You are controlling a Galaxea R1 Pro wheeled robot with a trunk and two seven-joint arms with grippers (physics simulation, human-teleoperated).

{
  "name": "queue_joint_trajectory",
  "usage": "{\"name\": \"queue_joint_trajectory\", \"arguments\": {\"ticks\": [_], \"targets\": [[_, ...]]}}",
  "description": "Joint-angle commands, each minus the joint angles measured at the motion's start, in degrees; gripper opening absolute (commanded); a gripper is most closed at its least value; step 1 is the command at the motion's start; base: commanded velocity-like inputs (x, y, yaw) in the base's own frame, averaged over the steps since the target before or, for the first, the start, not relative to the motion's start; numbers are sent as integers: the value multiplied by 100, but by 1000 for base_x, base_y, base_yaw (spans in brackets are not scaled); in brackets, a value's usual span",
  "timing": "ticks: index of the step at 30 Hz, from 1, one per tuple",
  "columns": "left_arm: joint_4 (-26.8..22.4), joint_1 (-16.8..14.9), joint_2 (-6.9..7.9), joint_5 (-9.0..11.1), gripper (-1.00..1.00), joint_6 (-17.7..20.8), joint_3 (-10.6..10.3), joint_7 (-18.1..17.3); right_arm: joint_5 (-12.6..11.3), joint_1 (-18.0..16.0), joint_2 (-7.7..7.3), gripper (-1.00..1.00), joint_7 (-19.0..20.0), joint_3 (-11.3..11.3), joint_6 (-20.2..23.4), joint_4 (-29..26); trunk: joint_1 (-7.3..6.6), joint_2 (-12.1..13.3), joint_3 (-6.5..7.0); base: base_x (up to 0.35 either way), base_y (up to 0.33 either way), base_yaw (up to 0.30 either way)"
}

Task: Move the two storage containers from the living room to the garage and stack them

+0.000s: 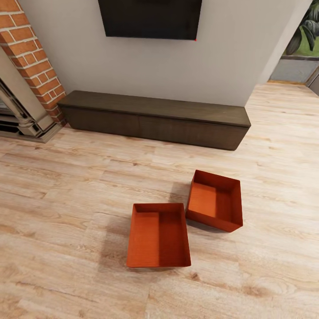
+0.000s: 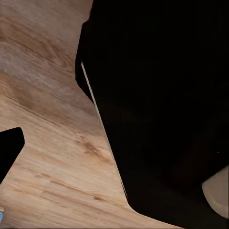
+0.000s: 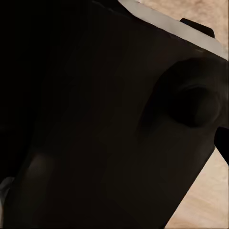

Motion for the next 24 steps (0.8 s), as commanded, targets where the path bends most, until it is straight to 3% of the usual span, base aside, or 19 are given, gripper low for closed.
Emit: {"name": "queue_joint_trajectory", "arguments": {"ticks": [1, 3, 5, 8, 9, 10, 13, 14, 15, 19, 21, 24], "targets": [[-302, 2, 42, -6, 100, 12, 40, 16, -68, -13, 14, 100, -114, 37, 151, -203, 0, -1, -4, 0, 0, 0], [-740, -1, 144, -8, 100, 35, 43, 118, -70, -105, 28, 100, -272, 35, 413, -461, 0, -1, -4, 0, 0, 0], [-1271, -5, 269, -8, 100, 122, 47, 415, -72, -417, 44, 100, -470, 8, 624, -625, 0, -1, -4, 0, 0, 0], [-2072, -93, 383, -11, 100, 637, 49, 1150, -84, -1058, 87, 100, -686, -176, 794, -716, 0, -1, -4, 0, 0, 0], [-2444, -336, 424, -16, 100, 1153, 50, 1540, -87, -1449, 123, 100, -749, -366, 846, -729, 0, -1, -4, 0, 0, 0], [-2626, -577, 438, -20, 100, 1504, 50, 1711, -89, -1714, 138, 100, -788, -518, 898, -732, 0, -1, -4, 0, 0, 0], [-2839, -1149, 431, -15, 100, 2091, 51, 1890, -93, -2221, 158, 100, -855, -846, 1045, -725, 0, -1, -4, 0, 0, 0], [-2875, -1466, 404, -12, 100, 2297, 48, 1935, -95, -2447, 164, 100, -874, -1013, 1103, -721, 0, -1, -4, 0, 0, 0], [-2846, -1988, 322, 1, 100, 2532, 42, 1975, -97, -2759, 177, 100, -895, -1220, 1160, -713, 0, -1, -4, 0, 0, 0], [-2432, -3087, 83, -29, 100, 2882, 23, 2038, -99, -3326, 340, 100, -944, -1402, 1208, -598, 0, -1, -4, 0, 0, 0], [-2237, -3440, 4, -41, 100, 2945, 20, 2052, -99, -3502, 430, 100, -976, -1429, 1203, -488, 0, -1, -4, 0, 0, 0], [-1461, -4500, -258, -62, 100, 2988, 17, 2072, -93, -3906, 676, 100, -1069, -1542, 1141, -159, 0, -1, -4, 0, 0, 0]]}}
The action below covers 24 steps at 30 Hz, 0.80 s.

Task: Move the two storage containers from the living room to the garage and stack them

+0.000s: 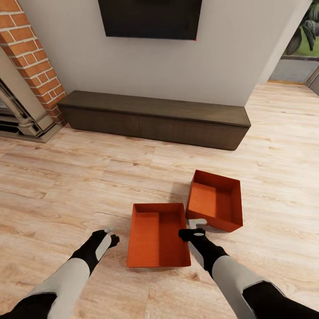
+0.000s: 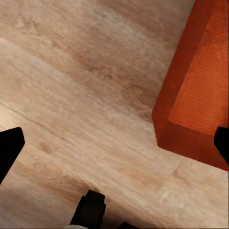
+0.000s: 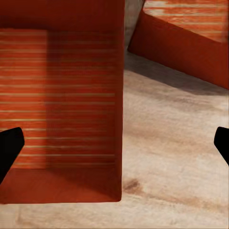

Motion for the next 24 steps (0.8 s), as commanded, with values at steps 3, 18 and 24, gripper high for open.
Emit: {"name": "queue_joint_trajectory", "arguments": {"ticks": [3, 18, 24], "targets": [[524, -497, -223, -1, 100, -400, -2, 32, -64, -98, 72, 100, -60, -71, -315, 118, 0, -2, -5, 0, 0, 0], [1941, -601, -475, -477, 100, -2904, -587, -126, -69, -112, 172, 100, 51, -86, -1090, 1259, 0, -2, -5, 0, 0, 0], [2255, -601, -452, -366, 100, -3714, -577, -709, -66, -88, 172, 100, 23, -94, -1253, 1344, 0, -2, -5, 0, 0, 0]]}}
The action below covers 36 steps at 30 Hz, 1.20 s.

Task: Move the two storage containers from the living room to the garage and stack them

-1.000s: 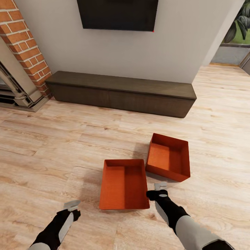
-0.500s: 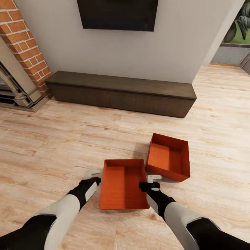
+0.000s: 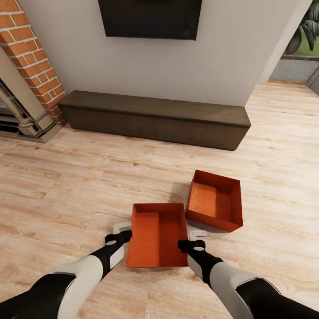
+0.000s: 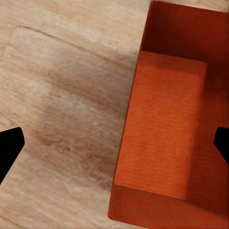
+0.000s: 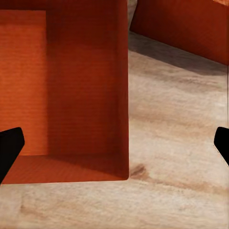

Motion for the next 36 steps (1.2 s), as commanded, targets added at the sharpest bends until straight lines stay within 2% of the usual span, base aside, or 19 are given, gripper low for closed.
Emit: {"name": "queue_joint_trajectory", "arguments": {"ticks": [1, 2, 5, 8, 22, 29, 30, 33, 35, 36], "targets": [[17, -3, -2, 98, 100, -71, -20, 7, -99, -3, 2, 100, -25, 46, -41, 7, 0, -2, -3, 0, 0, 0], [21, -3, -3, 125, 100, -86, -21, 10, -128, -2, 2, 100, -28, 43, -47, 9, 0, -2, -3, 0, 0, 0], [39, -3, -2, 215, 100, -97, -24, 48, -412, -1, 2, 100, -38, 27, -70, 9, 0, -2, -3, 0, 0, 0], [61, -3, 1, 209, 100, 58, -33, 50, -524, -1, 2, 100, -40, 36, -72, 8, 0, -2, -3, 0, 0, 0], [125, 27, -110, 206, 100, 181, -43, -84, -579, -1, 2, 100, -15, 32, -76, 8, 0, -2, -3, 0, 0, 0], [125, 27, -111, 187, 100, 209, -43, -98, -416, -1, 2, 100, 82, 80, -72, -9, 132, -242, -111, 0, 0, 0], [125, 29, -107, 178, 100, 213, -43, -87, -271, -1, 2, 100, 113, 86, -76, -9, 132, -242, -111, 0, 0, 0], [125, 30, -103, 173, 100, 214, -43, -64, -168, -1, -25, 100, 134, 94, -79, -10, 132, -242, -111, 0, 0, 0], [125, 27, -91, 176, 100, 215, -43, -62, 22, -1, -35, 100, 142, 107, -80, -10, 132, -242, -111, 0, 0, 0], [125, 26, -89, 178, 100, 215, -43, -47, 379, -1, -28, 100, 144, 100, -93, -17, 132, -242, -111, 0, 0, 0]]}}
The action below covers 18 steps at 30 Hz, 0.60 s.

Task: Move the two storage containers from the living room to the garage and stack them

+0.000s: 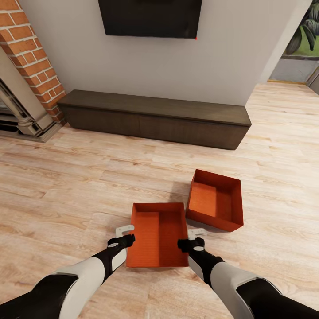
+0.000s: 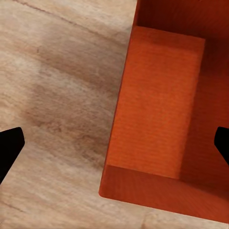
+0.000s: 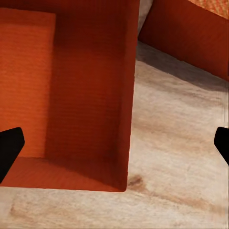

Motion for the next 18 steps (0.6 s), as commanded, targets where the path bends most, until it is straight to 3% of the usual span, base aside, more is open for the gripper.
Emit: {"name": "queue_joint_trajectory", "arguments": {"ticks": [1, 13, 18], "targets": [[5, -3, -1, 47, 100, -23, -22, 9, 17, -4, 0, 100, -20, 34, -23, -1, 0, -2, -3, 0, 0, 0], [7, -2, -14, 15, 100, -6, -33, 3, 89, -4, -12, 100, -18, 20, -26, -13, 0, -2, -3, 0, 0, 0], [8, 2, -16, -132, 100, -7, -38, 4, 82, -4, -11, 100, -18, 18, -26, -12, 0, -2, -3, 0, 0, 0]]}}
